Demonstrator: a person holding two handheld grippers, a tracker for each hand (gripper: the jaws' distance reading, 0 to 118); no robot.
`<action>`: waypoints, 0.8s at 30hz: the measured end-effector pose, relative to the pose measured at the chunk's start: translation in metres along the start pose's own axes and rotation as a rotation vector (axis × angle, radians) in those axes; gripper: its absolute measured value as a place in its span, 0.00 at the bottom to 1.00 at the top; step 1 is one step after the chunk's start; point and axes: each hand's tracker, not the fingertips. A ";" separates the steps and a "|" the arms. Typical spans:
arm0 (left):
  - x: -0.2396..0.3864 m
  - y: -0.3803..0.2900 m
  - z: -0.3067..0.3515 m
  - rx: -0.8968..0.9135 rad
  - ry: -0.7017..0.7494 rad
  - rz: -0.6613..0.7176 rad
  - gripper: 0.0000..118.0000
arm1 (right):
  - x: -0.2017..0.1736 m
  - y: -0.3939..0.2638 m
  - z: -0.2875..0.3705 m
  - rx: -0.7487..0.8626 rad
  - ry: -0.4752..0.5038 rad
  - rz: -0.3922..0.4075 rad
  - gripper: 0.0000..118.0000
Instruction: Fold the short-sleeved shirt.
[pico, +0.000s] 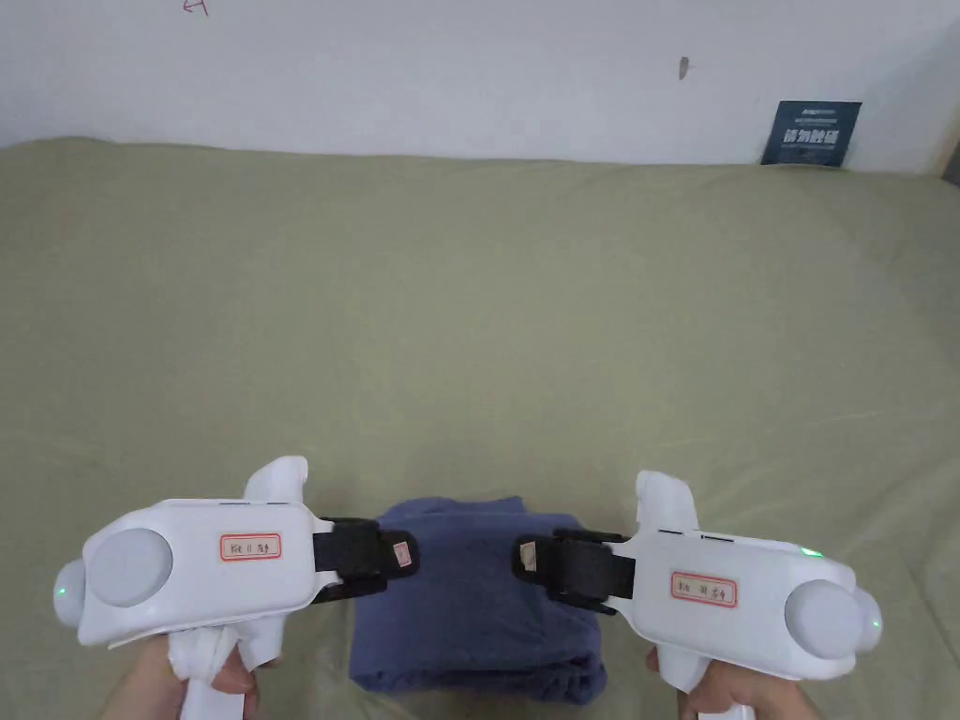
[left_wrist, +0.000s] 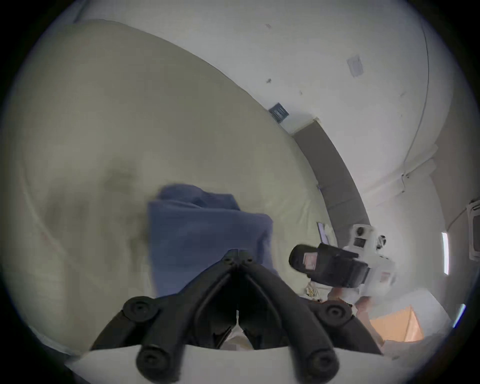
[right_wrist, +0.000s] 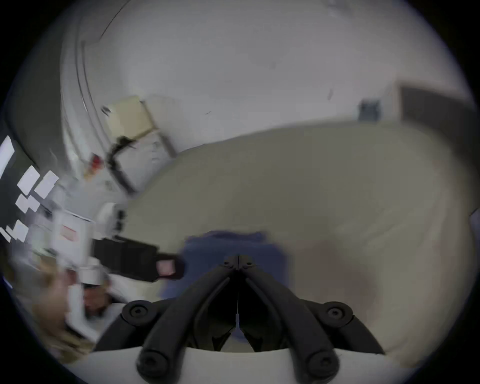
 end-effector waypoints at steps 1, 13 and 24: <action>-0.007 0.002 0.004 0.005 0.012 0.001 0.00 | 0.011 0.002 -0.009 -0.044 0.036 -0.026 0.01; -0.067 0.021 -0.007 -0.128 -0.072 0.059 0.49 | 0.110 -0.010 -0.054 -0.170 0.251 -0.443 0.00; -0.072 0.017 -0.087 -0.199 -0.209 0.208 0.59 | 0.113 -0.013 -0.057 -0.164 0.275 -0.468 0.00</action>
